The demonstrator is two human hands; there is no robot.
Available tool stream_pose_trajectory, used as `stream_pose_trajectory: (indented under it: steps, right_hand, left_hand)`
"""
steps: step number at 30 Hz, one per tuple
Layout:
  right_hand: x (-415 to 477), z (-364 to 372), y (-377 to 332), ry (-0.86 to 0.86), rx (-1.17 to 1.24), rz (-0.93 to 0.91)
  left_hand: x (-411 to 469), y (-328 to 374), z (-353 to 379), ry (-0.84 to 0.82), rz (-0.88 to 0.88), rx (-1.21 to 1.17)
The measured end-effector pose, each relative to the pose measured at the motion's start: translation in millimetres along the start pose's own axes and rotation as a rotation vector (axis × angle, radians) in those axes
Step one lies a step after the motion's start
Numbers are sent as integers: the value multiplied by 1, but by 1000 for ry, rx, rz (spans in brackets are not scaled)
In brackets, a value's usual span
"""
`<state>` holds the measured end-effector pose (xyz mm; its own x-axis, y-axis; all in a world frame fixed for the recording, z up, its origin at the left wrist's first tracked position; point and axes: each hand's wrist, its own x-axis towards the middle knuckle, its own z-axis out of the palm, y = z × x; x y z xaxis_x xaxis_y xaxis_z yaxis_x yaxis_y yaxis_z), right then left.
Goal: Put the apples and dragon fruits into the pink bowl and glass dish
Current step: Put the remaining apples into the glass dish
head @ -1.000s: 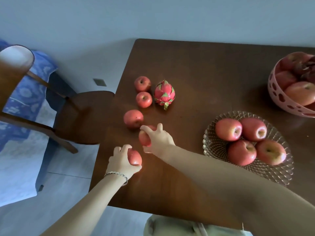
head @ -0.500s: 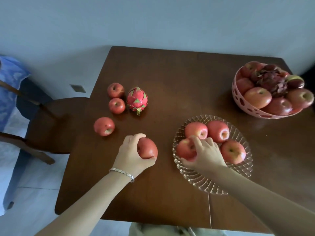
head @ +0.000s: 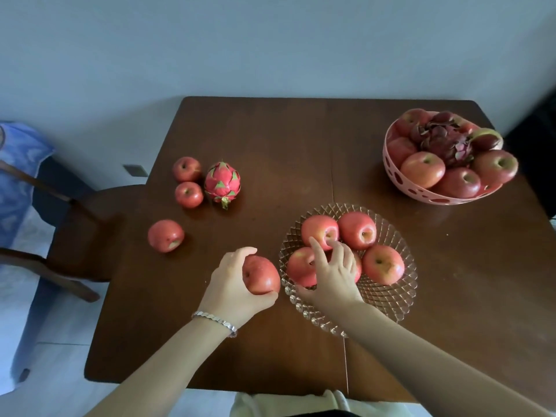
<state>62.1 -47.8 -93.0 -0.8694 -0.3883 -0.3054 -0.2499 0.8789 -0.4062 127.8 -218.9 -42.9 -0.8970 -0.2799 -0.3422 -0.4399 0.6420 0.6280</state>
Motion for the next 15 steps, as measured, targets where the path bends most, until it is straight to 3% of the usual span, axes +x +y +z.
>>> stream_pose_trajectory:
  steps: [4,7,9,12,15]
  right_hand:
    - [-16,-34,1,-152,241,-366]
    - [-26,-43,4,-159,178,-446]
    - [-34,-40,14,-76,217,-373]
    - [-47,-29,35,48,414,-78]
    - [-54,-14,48,32,509,180]
  left_hand:
    - [-7,28,11,-71,27,6]
    - [-12,55,24,-131,140,101]
    - [-13,63,33,-179,183,43]
    - [-1,53,40,-212,153,-196]
    - [14,38,51,-114,216,0]
